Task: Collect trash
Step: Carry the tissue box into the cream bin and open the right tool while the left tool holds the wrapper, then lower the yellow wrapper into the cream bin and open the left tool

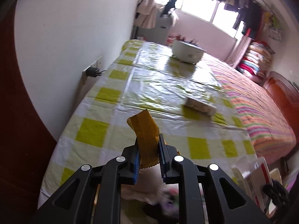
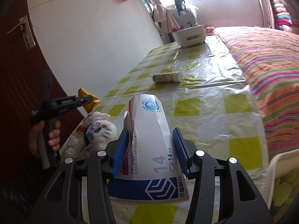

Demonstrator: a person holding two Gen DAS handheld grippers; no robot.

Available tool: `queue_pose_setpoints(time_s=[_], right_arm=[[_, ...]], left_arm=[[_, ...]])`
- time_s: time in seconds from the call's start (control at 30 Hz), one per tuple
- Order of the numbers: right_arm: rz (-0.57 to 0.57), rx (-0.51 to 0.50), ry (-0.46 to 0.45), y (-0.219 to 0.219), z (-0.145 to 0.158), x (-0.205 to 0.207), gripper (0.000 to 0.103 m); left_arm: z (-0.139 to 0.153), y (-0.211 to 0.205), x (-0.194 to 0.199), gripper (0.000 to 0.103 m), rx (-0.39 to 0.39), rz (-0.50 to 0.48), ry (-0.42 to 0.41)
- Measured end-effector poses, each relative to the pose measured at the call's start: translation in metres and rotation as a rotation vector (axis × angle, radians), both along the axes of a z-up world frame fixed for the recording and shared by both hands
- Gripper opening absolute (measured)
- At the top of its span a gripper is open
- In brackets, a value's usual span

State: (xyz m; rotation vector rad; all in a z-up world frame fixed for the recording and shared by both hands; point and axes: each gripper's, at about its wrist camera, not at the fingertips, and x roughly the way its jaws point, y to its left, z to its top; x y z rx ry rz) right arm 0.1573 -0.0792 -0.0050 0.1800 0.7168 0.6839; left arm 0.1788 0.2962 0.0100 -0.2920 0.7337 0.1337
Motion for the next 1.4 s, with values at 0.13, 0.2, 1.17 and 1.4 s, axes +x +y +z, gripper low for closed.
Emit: queue_pose_setpoints(time_s=[0.13,0.2,1.17,1.4], right_arm=[[-0.049,0.004,-0.007,-0.022,0.002,0.000,0.048],[-0.072,0.004,-0.011,-0.033,0.003,0.000,0.048],[-0.476,0.066,-0.104,-0.202,0.018,-0.038,0.035],[-0.504,0.109,-0.129,-0.206,0.024,-0.045,0.036]], left_arm=[[0.005,-0.034,-0.004,0.017,0.027,-0.077,-0.013],[0.008,-0.052,-0.004,0.017,0.036,-0.117,-0.022],[0.011,-0.265,-0.024,0.017,0.117,-0.575,-0.044],[0.007,-0.282,-0.030,0.017,0.126,-0.615,-0.026]])
